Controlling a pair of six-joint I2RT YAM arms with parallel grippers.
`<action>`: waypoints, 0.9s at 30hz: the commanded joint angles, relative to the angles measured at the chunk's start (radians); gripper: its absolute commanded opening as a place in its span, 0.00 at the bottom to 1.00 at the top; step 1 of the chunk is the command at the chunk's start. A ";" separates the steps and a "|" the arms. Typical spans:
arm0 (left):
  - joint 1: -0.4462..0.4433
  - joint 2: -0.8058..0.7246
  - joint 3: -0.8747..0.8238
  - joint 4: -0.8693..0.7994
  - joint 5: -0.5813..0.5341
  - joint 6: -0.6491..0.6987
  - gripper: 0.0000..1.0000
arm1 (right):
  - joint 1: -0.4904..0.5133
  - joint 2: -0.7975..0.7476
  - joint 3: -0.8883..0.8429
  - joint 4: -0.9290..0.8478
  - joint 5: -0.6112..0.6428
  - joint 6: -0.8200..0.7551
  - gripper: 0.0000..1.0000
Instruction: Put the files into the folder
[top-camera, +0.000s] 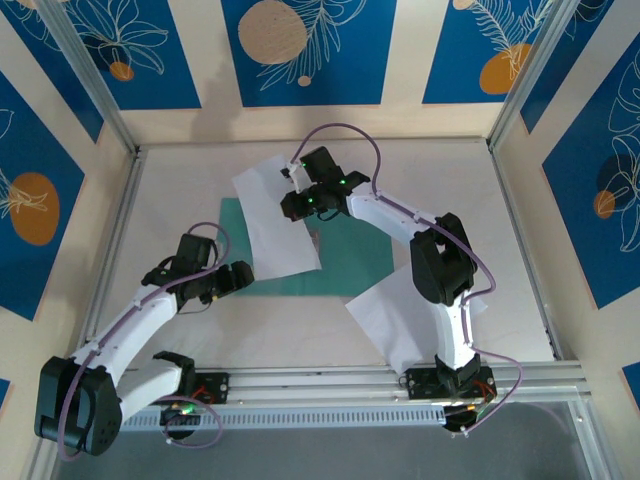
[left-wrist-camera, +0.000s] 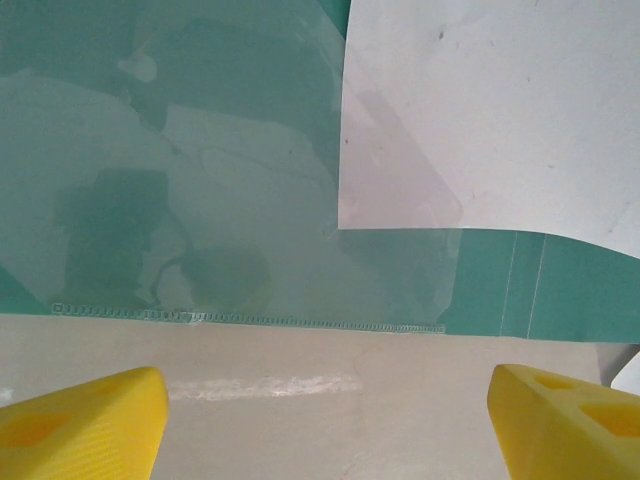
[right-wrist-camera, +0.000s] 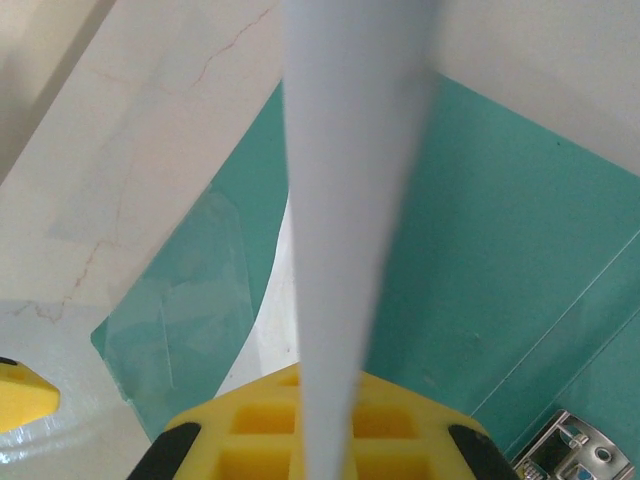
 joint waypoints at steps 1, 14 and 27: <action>0.014 -0.025 -0.015 -0.014 0.015 0.012 0.84 | -0.007 0.006 -0.016 0.024 -0.037 0.022 0.00; 0.014 -0.032 -0.021 -0.024 0.013 0.013 0.84 | -0.008 0.022 -0.052 0.082 -0.059 0.065 0.00; 0.013 -0.036 -0.028 -0.027 0.021 0.011 0.84 | 0.010 0.037 -0.095 0.133 -0.083 0.105 0.00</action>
